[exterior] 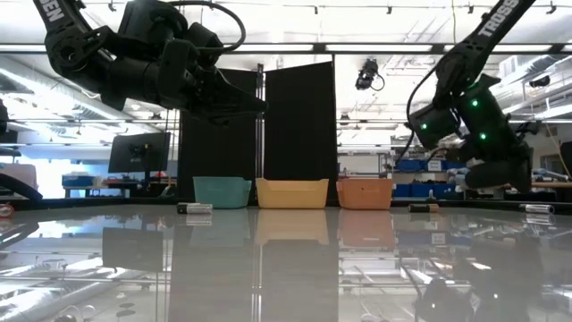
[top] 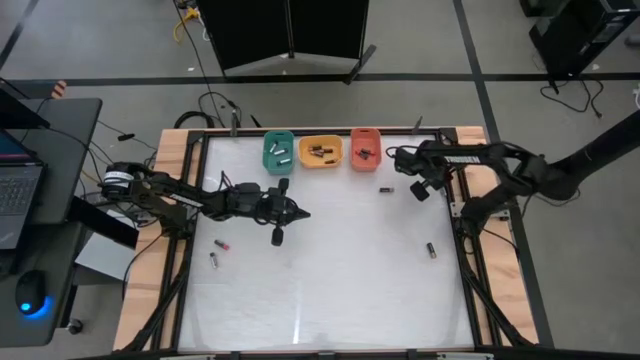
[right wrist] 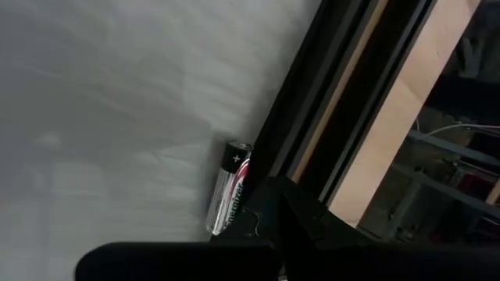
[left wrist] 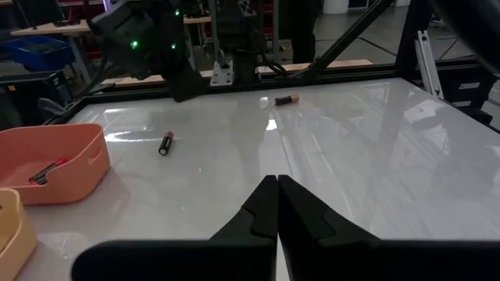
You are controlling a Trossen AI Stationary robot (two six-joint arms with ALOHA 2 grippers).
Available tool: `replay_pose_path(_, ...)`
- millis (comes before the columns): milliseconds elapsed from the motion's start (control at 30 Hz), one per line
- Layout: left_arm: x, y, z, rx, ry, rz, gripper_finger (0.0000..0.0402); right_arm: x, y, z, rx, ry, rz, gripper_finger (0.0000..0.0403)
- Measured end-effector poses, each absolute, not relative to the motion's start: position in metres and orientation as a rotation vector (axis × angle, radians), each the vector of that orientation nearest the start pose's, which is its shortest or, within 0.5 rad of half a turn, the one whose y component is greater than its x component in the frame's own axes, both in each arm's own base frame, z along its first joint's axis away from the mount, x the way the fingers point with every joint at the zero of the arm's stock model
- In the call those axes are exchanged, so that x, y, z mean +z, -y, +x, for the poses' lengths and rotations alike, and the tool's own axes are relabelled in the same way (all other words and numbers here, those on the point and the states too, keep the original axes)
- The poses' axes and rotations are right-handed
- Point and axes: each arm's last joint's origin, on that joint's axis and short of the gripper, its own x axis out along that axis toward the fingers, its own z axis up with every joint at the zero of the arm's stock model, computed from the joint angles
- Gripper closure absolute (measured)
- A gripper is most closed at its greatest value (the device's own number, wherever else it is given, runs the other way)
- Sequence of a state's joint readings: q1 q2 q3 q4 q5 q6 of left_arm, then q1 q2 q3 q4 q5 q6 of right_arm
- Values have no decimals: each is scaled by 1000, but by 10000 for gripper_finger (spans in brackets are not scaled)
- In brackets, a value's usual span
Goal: Sort batteries
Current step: Put the silver battery into the green bin
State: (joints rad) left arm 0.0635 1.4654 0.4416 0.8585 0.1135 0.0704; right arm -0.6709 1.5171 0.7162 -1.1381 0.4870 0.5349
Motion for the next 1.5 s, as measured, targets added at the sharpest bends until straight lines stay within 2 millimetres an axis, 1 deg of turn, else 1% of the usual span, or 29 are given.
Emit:
replay_pose_path(200, 171, -14, 266, -56, -171, 55, 390, 136, 129, 139, -1271, -1809, 487, 396)
replay_pose_path(467, 171, -14, 266, -56, -177, 54, 390, 127, 134, 142, -1250, -1820, 478, 396)
replay_pose_path(633, 171, -14, 266, -56, -178, 54, 390, 123, 136, 141, -1243, -1850, 469, 396)
replay_pose_path(867, 171, -14, 266, -55, -178, 54, 390, 129, 134, 143, -1215, -1806, 487, 396)
replay_pose_path(1033, 171, -14, 266, -55, -178, 54, 390, 139, 125, 147, -1152, -1746, 536, 393)
replay_pose_path(1133, 171, -14, 266, -55, -178, 54, 390, 149, 119, 148, -1121, -1686, 561, 384)
replay_pose_path(1267, 171, -14, 266, -55, -177, 54, 390, 159, 116, 146, -1129, -1611, 612, 364)
replay_pose_path(1367, 171, -14, 266, -55, -178, 54, 390, 162, 116, 145, -1137, -1588, 630, 340)
replay_pose_path(1500, 171, -14, 266, -54, -178, 51, 390, 160, 120, 142, -1155, -1593, 657, 297)
